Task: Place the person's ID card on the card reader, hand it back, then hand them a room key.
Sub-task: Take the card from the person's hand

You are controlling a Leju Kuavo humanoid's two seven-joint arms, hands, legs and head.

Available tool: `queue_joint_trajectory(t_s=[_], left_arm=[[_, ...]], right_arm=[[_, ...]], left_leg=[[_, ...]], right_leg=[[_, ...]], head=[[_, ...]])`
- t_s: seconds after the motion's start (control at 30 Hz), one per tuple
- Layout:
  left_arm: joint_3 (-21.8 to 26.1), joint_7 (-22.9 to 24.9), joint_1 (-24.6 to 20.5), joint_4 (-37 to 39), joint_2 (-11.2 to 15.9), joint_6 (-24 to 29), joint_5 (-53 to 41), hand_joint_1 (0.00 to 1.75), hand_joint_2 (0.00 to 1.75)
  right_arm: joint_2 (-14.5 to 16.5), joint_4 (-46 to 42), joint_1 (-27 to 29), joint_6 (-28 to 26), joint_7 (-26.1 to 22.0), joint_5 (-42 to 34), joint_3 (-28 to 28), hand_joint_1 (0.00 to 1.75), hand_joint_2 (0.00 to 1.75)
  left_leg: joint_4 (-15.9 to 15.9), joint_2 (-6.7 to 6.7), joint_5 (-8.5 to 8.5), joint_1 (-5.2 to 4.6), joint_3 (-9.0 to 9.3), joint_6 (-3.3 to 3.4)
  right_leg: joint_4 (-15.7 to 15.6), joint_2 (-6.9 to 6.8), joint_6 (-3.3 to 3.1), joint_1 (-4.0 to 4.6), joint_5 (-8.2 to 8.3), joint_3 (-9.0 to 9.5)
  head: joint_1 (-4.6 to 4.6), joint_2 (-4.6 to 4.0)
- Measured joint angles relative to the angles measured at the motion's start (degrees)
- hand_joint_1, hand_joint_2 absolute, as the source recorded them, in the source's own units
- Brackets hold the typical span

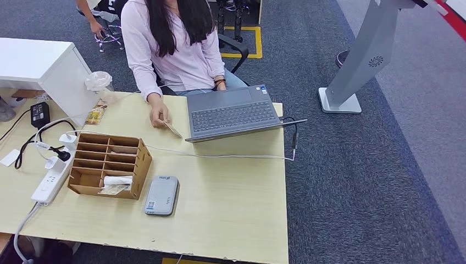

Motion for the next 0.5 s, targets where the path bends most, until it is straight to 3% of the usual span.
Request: queue_joint_trajectory(t_s=[0.1,0.27,0.5], left_arm=[[-0.4,-0.22,0.26,-1.68,0.03,1.16,-1.02,0.0,1.75],[-5.18,-0.62,-0.17,-15.93,1.08,12.56,-14.85,0.0,1.75],[-7.2,2.98,-5.89,-16.86,3.0,17.0,-27.11,0.0,1.75]], right_arm=[[0.0,0.05,-0.01,0.02,0.32,0.23,0.51,0.0,0.0],[-0.05,0.73,-0.06,0.96,3.21,2.83,6.2,0.0,0.0],[-0.1,0.96,-0.28,1.82,4.25,4.64,9.47,0.0,0.0]], left_leg=[[0.0,0.0,0.0,0.0,0.0,0.0],[0.0,0.0,0.02,-0.01,0.03,0.01],[0.0,0.01,0.05,0.0,0.04,0.02]], right_leg=[[0.0,0.0,0.0,0.0,0.0,0.0],[0.0,0.0,0.0,0.0,0.01,0.01],[0.0,0.02,0.0,0.0,0.07,0.01]], head=[[0.02,0.0],[0.02,0.0],[0.02,0.0]])
